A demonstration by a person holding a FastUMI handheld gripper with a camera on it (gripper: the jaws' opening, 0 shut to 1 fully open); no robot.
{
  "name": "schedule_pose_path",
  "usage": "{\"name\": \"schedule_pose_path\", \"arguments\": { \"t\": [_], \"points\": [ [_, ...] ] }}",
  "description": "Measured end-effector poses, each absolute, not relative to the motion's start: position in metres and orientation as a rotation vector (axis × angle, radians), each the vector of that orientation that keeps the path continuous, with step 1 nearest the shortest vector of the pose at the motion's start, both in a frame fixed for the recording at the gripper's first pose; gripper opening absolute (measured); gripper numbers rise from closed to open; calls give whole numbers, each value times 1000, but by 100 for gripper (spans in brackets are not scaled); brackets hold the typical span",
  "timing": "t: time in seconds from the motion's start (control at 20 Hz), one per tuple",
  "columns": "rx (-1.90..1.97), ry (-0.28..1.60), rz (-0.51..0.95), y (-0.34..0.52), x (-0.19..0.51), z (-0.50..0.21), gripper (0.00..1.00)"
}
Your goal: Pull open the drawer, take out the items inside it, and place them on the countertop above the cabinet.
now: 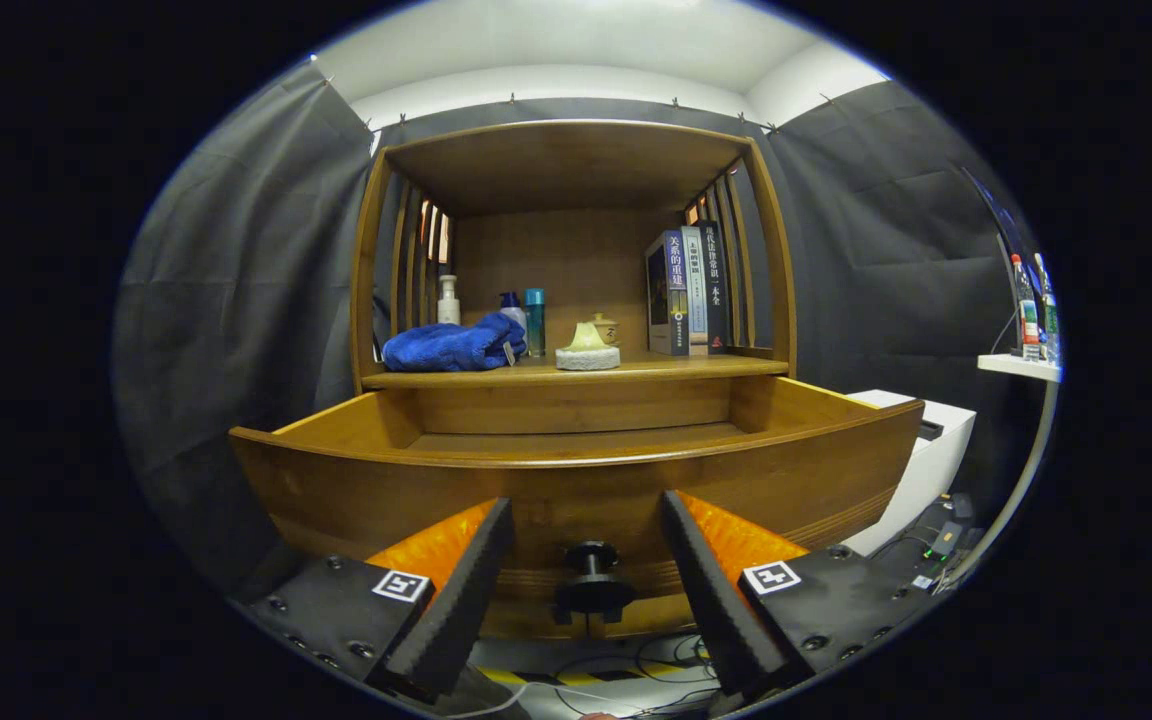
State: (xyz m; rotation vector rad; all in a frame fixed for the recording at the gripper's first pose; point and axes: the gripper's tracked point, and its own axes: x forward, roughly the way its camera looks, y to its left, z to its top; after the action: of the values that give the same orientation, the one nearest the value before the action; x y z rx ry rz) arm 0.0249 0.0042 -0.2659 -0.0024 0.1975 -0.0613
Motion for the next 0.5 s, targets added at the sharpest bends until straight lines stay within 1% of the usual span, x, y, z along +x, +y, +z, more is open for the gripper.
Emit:
{"name": "schedule_pose_path", "arguments": {
  "t": [0.25,0.5],
  "points": [
    [4,209,-38,5,36,-264,98],
    [3,230,-44,7,66,-263,98]
  ]
}}
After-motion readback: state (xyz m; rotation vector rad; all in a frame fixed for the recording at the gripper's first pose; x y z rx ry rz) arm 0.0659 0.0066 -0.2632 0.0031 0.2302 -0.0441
